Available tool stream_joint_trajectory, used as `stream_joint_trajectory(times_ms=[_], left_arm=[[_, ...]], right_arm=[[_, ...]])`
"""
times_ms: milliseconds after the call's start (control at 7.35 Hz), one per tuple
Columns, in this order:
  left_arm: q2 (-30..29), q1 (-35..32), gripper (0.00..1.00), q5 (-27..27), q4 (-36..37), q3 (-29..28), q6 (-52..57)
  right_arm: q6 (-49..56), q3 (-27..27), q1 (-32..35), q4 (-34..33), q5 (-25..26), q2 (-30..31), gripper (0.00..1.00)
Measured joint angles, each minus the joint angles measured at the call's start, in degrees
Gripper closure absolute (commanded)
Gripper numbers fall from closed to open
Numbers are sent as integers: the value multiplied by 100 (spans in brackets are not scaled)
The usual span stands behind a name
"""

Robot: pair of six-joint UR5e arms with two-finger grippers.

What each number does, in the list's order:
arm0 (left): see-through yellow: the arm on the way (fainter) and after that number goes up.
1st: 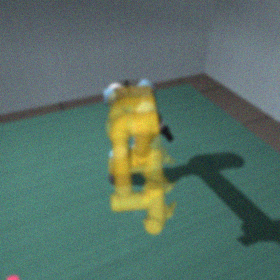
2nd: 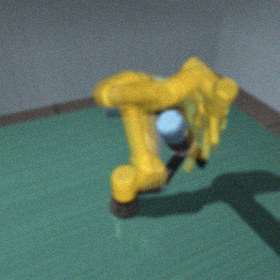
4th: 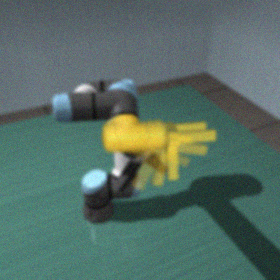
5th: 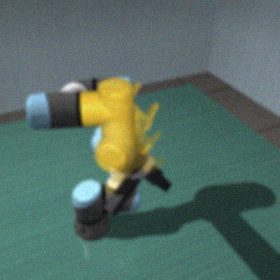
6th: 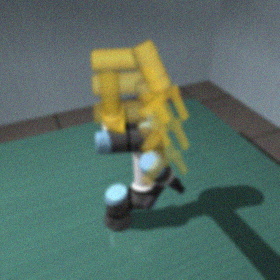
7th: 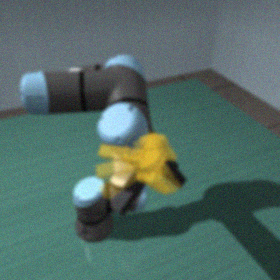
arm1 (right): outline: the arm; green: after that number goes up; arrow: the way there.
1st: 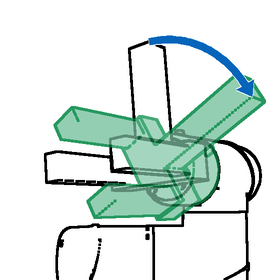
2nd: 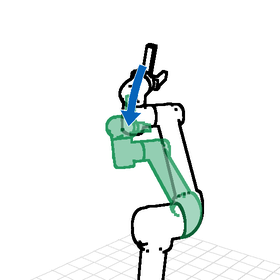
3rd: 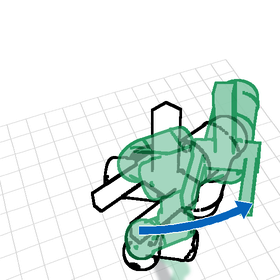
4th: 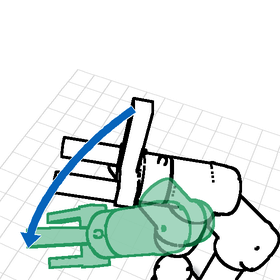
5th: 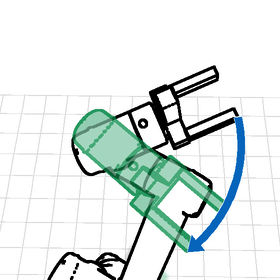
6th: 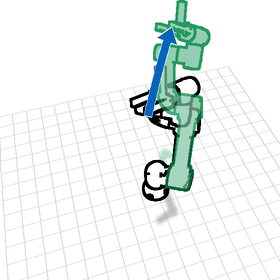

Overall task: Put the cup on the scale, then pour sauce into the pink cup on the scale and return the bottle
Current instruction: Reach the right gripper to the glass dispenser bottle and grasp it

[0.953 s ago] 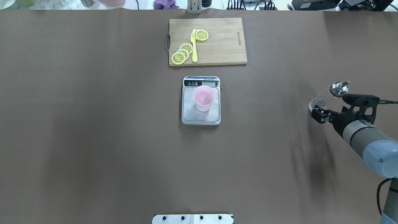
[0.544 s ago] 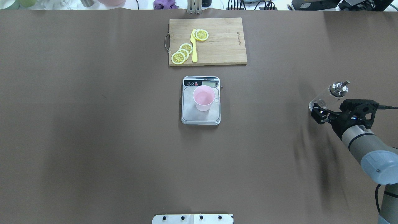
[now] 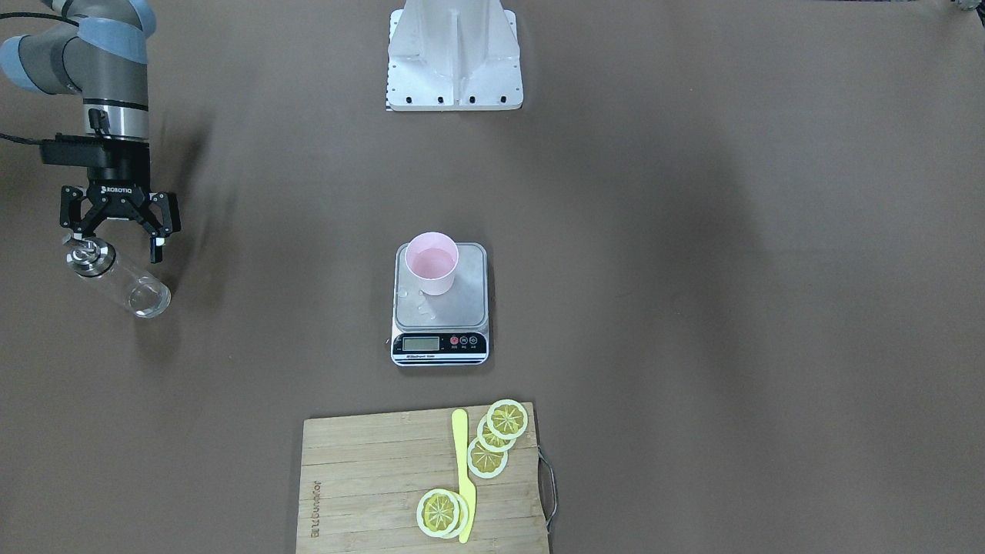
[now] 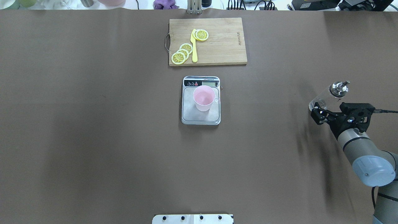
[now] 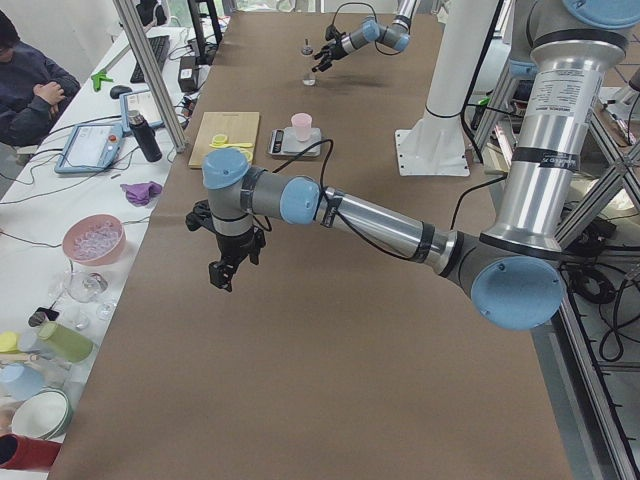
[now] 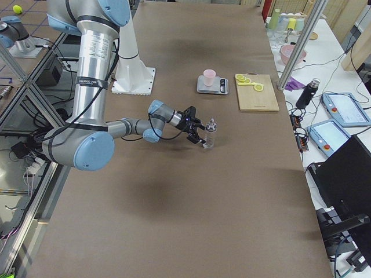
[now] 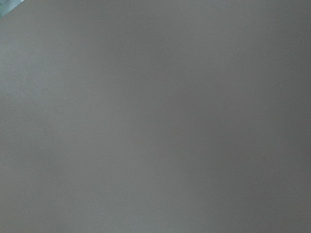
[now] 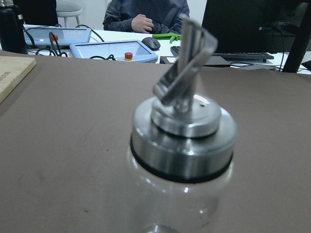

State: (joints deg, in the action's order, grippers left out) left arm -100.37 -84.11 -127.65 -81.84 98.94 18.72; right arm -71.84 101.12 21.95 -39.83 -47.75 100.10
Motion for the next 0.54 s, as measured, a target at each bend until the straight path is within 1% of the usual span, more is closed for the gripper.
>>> stream_joint_trajectory(times_ms=[272,544], left_arm=[[0,0,2,-3,-8,13,0],[-1,6,2,-2,-14,26,0]], right_arm=[[49,-140,-7,9,83,-148,0],[72,-224,-2,99,89,-158,0]])
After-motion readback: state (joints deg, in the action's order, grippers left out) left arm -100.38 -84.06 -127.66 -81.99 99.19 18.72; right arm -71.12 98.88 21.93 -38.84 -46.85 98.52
